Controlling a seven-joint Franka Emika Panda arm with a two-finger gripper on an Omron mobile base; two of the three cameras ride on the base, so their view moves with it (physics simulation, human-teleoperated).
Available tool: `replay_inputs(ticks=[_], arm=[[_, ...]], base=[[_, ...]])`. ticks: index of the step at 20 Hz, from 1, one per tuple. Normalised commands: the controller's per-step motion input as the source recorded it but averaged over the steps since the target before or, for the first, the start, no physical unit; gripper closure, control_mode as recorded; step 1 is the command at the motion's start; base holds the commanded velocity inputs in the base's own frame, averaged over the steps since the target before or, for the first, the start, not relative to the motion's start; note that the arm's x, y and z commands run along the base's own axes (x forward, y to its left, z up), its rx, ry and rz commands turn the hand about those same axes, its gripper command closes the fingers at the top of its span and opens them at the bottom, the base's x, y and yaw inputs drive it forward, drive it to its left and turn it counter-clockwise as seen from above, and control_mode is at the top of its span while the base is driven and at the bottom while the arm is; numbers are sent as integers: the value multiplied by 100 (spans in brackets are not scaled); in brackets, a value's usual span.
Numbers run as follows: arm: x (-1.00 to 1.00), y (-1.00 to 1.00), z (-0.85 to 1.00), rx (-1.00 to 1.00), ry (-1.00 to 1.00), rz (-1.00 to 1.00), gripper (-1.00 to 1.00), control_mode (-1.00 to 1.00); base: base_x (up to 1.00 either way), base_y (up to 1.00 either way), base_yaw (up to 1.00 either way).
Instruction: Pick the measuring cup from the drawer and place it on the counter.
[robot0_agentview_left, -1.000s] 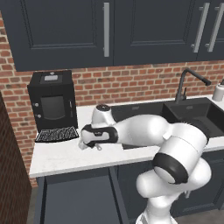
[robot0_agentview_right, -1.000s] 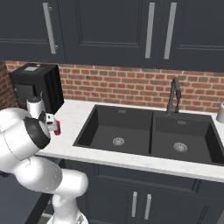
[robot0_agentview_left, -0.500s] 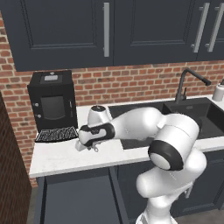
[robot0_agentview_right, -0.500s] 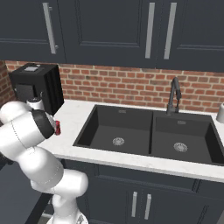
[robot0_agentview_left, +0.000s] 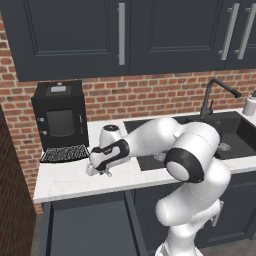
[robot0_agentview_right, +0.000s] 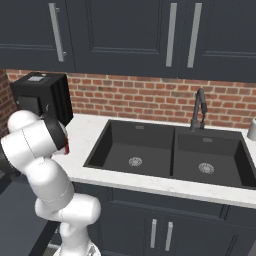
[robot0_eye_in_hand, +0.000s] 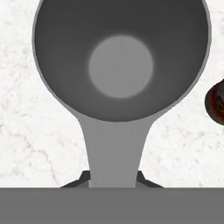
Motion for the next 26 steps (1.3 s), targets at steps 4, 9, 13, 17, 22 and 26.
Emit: replay_inputs(ticks=[4, 9, 13, 17, 22, 26], arm=[[7, 0, -21, 0, 0, 0, 100, -100], [9, 0, -5, 0, 0, 0, -100, -100], [0, 0, 0, 0, 0, 0, -100, -100], [0, 0, 0, 0, 0, 0, -100, -100], [-1, -7, 32, 0, -4, 0, -100, -100], [-26, -30, 89, 0, -10, -3, -100, -100]], base=[[0, 0, 0], [0, 0, 0], [0, 0, 0], [0, 0, 0], [0, 0, 0], [0, 0, 0]])
